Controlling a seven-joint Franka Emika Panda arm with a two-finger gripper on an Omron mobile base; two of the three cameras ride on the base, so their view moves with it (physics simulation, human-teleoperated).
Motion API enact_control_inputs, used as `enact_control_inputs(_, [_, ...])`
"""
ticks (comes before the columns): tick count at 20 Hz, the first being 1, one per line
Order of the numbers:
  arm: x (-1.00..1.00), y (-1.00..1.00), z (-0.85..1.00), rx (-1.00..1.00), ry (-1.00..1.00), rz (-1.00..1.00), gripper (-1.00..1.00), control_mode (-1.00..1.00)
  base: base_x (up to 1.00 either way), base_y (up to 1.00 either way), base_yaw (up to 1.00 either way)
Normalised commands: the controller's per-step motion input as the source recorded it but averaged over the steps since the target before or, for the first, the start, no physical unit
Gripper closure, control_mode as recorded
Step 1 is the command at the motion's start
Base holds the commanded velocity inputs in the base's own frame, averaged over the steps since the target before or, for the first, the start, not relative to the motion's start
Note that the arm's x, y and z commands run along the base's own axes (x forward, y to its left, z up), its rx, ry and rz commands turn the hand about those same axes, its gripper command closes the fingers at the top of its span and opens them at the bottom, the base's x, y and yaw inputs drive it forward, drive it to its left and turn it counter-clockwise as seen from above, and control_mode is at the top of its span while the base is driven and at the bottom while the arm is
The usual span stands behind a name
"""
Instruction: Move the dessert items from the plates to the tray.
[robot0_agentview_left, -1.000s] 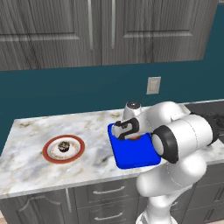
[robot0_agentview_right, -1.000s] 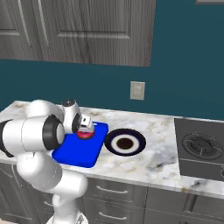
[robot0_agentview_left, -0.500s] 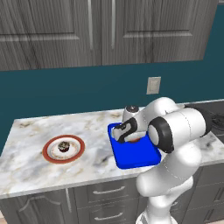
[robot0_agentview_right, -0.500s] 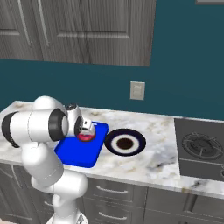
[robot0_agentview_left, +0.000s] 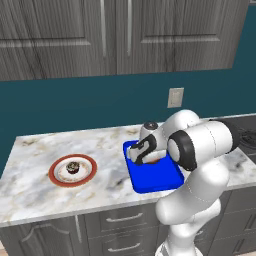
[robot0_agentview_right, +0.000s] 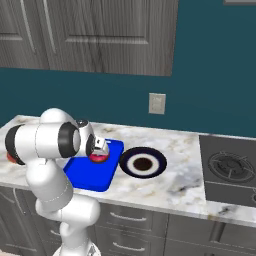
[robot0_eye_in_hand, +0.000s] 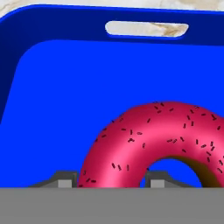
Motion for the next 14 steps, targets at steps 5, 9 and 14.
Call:
enact_control_inputs(5, [0.00,0.00,0.00,0.00,0.00,0.00,-1.00,-1.00,0.00,0.00,0.00])
enact_control_inputs(9, [0.00,0.00,0.19,0.00,-0.01,0.00,-1.00,-1.00,0.00,0.00,0.00])
enact_control_inputs(14, [0.00,0.00,0.54,0.00,-0.03,0.00,-1.00,-1.00,0.00,0.00,0.00])
